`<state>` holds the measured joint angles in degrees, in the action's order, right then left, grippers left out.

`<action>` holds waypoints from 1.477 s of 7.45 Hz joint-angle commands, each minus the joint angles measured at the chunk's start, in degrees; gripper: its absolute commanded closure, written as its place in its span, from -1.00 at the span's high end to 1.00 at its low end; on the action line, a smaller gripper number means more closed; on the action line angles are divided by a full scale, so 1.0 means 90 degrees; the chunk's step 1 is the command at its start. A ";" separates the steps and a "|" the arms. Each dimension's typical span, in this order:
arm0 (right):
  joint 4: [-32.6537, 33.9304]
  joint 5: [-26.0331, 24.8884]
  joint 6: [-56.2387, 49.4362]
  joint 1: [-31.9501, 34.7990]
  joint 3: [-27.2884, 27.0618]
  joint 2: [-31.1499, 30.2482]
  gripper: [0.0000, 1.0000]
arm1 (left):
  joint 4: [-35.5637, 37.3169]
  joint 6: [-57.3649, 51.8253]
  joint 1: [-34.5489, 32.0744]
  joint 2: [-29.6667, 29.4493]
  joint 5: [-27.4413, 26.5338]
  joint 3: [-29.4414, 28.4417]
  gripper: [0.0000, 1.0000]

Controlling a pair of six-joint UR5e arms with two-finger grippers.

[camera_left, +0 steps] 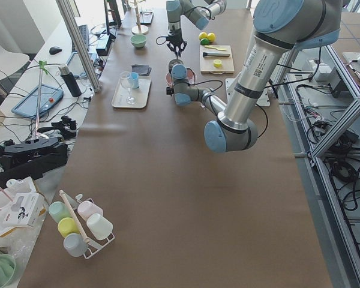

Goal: Put ice in cup with scoop
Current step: 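Lift the ice-filled scoop out of the bowl with the right gripper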

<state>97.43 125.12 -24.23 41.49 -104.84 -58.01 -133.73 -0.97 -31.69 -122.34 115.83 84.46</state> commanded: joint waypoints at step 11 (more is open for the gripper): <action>-0.0064 0.0717 0.1402 0.1571 0.1674 0.0798 -1.00 | 0.0015 0.0010 -0.0531 -0.0029 0.0625 0.0098 0.98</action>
<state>96.79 131.71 -13.41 54.67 -95.82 -55.43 -133.59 -0.92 -35.38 -122.61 120.17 85.25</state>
